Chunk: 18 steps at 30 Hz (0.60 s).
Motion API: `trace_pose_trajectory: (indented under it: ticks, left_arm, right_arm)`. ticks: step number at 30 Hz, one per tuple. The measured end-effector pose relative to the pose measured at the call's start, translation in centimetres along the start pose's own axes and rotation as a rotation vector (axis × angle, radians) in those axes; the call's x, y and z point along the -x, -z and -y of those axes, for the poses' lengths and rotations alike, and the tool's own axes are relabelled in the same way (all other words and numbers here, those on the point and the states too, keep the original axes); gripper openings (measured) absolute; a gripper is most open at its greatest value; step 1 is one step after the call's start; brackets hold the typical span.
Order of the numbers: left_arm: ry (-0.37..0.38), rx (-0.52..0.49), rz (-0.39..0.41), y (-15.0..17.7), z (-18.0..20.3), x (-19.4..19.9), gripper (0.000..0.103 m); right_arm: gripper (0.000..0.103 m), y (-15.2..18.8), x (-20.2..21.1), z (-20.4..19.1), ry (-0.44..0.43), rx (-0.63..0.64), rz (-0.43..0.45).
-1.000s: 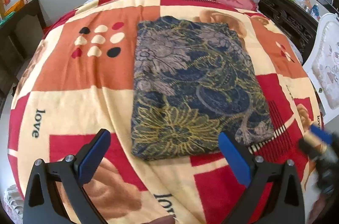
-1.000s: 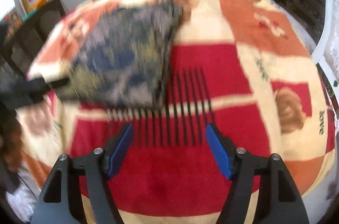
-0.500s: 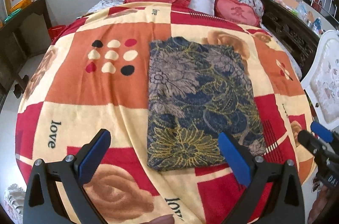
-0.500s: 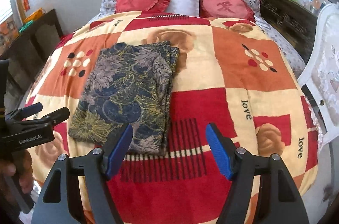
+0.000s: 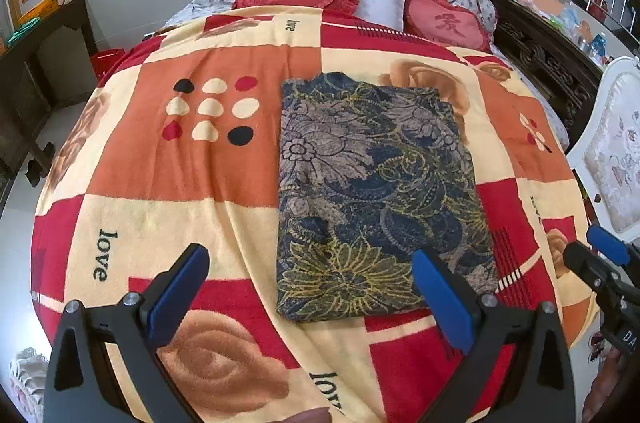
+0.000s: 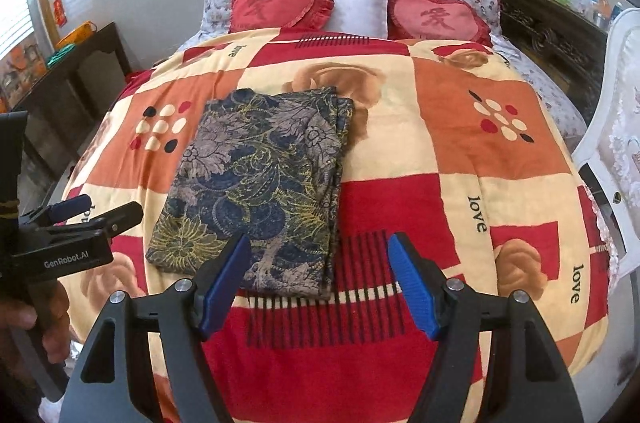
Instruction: Fold small clothes
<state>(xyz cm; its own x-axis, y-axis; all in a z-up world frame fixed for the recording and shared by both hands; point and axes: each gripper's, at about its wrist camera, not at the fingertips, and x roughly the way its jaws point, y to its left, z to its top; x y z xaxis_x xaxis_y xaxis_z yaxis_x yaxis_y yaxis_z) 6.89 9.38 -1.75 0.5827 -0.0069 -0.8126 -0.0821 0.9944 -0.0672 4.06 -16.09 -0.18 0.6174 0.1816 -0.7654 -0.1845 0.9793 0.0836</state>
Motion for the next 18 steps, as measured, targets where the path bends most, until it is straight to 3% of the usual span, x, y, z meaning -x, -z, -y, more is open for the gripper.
trace_pose_trajectory:
  ticks: [18]
  left_arm:
    - [0.004,-0.001,-0.001,0.12,0.18,0.11,0.103]
  right_arm:
    - [0.085,-0.22,0.08,-0.11,0.002,0.012,0.001]
